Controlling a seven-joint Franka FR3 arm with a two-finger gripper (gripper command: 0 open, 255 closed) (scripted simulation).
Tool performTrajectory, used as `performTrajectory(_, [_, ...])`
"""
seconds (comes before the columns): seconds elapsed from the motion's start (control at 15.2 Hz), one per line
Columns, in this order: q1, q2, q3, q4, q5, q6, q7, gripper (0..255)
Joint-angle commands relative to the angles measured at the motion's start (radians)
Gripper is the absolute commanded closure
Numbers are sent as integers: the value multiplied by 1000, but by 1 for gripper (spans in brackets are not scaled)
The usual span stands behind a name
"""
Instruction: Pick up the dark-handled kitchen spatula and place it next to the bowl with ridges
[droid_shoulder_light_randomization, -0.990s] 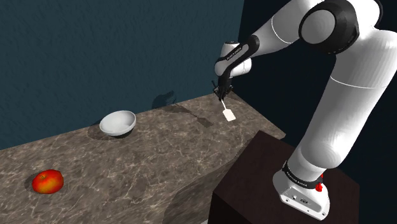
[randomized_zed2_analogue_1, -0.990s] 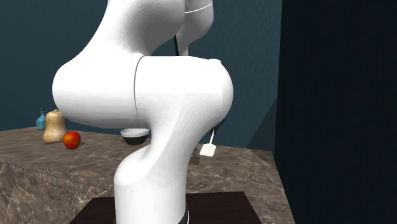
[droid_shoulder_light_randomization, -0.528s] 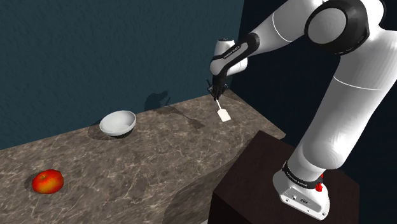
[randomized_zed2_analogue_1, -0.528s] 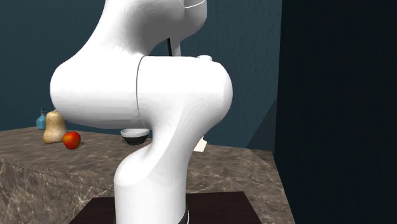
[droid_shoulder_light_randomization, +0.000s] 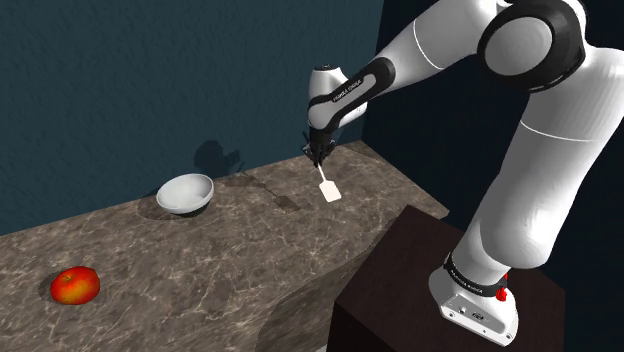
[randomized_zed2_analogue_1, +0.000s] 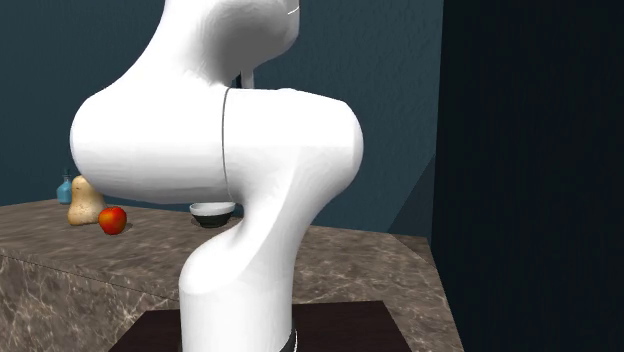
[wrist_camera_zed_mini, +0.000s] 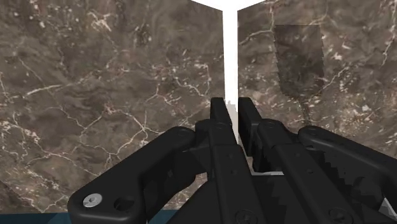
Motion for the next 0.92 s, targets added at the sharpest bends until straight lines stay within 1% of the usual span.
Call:
performTrajectory(0.0, [24,15,18,21,-4,-7,46,255])
performTrajectory(0.46, [117,92,79,131,-20,-44,211,255])
performTrajectory(0.86, [196,186,119,271,-34,-94,339,255])
